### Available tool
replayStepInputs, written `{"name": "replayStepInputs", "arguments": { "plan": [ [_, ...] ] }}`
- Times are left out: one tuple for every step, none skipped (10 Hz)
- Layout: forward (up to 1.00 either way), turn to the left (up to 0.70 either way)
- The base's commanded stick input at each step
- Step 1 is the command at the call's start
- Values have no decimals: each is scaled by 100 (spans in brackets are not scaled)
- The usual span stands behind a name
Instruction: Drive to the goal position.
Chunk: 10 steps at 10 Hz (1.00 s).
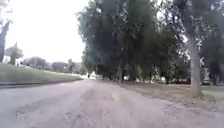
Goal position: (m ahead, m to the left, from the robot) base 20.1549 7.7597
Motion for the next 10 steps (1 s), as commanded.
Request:
{"name": "replayStepInputs", "arguments": {
  "plan": [
    [100,0],
    [100,2],
    [100,6],
    [100,10],
    [100,27],
    [100,29],
    [100,3],
    [100,0],
    [100,0],
    [100,0]
  ]
}}
